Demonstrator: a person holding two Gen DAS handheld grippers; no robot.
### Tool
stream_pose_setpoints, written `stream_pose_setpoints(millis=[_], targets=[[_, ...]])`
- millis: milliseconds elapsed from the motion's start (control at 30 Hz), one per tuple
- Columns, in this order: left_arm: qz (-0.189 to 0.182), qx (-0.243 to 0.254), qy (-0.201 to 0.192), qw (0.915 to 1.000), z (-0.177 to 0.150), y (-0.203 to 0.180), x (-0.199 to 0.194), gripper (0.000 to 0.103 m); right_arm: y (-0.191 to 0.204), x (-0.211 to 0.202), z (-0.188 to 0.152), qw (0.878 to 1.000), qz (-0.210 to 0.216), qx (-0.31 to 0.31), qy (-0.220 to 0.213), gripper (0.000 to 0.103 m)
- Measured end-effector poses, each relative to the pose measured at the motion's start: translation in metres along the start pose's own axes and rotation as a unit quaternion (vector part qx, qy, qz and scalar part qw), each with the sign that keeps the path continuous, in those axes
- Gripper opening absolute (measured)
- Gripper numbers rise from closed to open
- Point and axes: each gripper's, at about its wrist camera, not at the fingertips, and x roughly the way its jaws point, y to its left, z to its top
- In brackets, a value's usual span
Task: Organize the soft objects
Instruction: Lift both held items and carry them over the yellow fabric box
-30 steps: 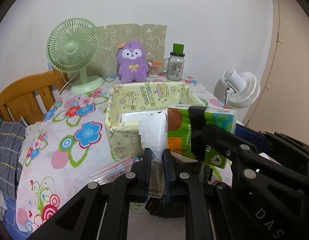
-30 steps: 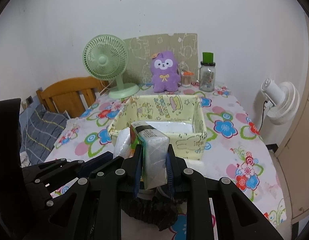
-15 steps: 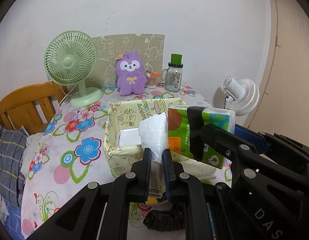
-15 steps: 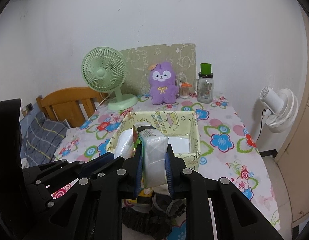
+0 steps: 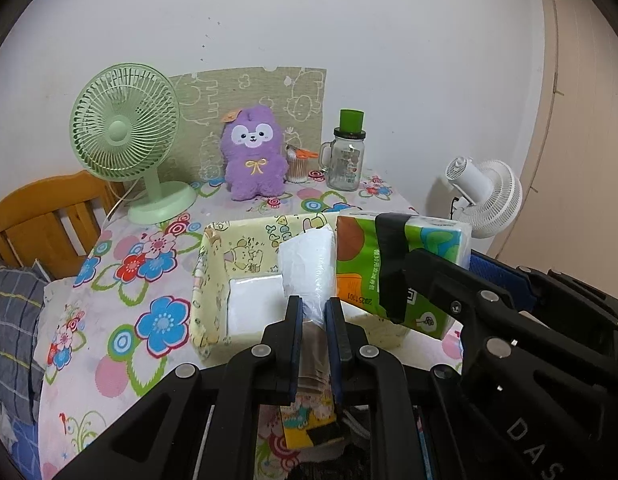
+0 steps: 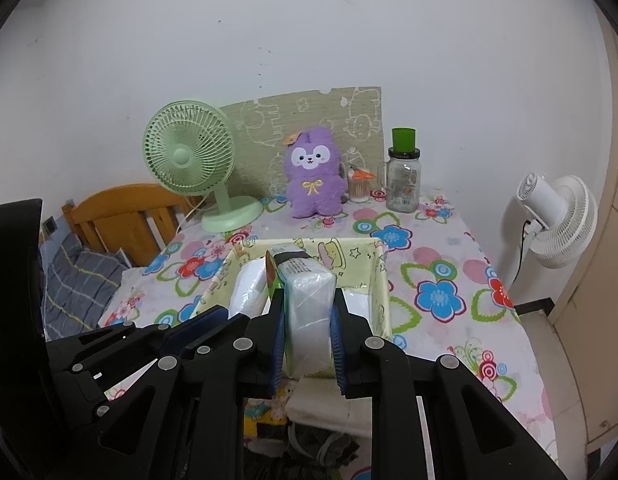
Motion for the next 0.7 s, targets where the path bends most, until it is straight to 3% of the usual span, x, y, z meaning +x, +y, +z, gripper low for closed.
stream_pose_setpoints(millis=[700], targets=[[0.024,-0.011,0.009,0.9996,0.032,0.013,0.055,0.009,-0.015,0.061,0.029,1.000,-0.004,0.011,0.008,0.023]])
